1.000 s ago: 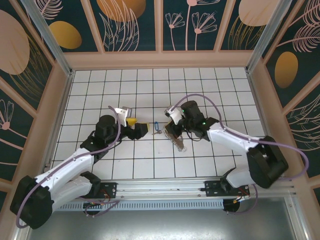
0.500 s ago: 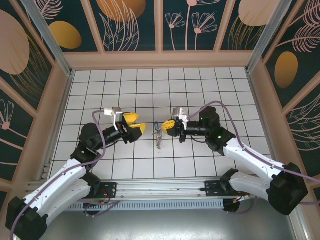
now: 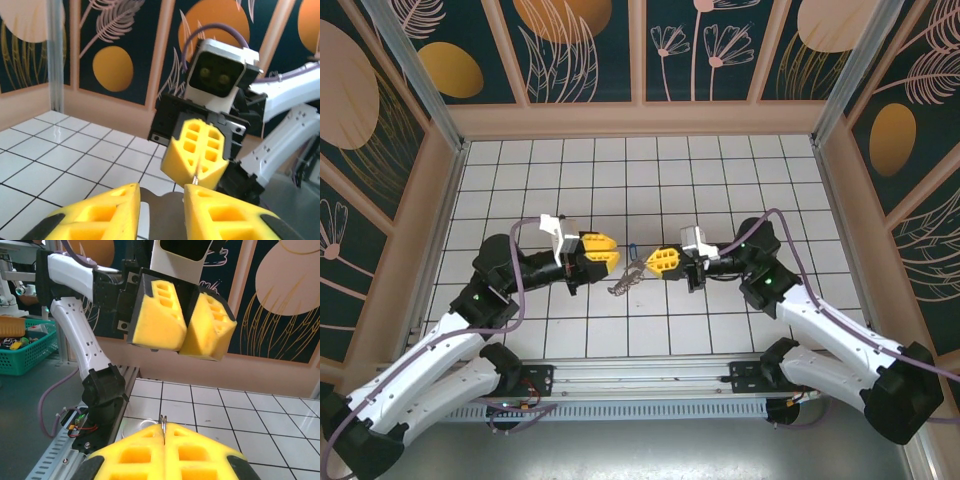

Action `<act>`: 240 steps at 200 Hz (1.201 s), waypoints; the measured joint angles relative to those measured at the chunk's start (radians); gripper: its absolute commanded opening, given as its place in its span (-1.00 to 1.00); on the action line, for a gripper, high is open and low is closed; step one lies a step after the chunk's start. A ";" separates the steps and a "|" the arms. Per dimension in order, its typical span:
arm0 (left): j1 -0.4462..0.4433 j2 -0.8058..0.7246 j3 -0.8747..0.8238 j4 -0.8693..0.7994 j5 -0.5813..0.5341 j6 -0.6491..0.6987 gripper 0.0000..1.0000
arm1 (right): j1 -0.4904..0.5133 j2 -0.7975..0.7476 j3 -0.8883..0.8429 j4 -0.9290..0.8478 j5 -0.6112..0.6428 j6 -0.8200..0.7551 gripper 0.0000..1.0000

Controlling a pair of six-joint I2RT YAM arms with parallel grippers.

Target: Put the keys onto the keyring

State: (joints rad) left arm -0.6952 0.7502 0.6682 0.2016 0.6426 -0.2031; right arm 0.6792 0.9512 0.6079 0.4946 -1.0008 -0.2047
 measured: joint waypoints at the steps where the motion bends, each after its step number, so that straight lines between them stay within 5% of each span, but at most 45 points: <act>1: -0.004 0.000 0.003 -0.006 0.000 0.007 -0.40 | 0.000 -0.001 -0.001 0.000 0.000 0.000 -1.00; 81: -0.171 0.117 0.064 -0.183 -0.105 0.265 -0.53 | 0.003 -0.034 -0.029 -0.030 0.004 -0.068 -1.00; 240: -0.182 0.140 0.053 -0.160 -0.119 0.304 -0.52 | 0.015 -0.032 -0.031 -0.032 0.005 -0.085 -1.00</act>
State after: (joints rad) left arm -0.8772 0.8902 0.7216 0.0414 0.5236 0.1009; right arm 0.6941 0.9188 0.5770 0.4625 -0.9962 -0.2897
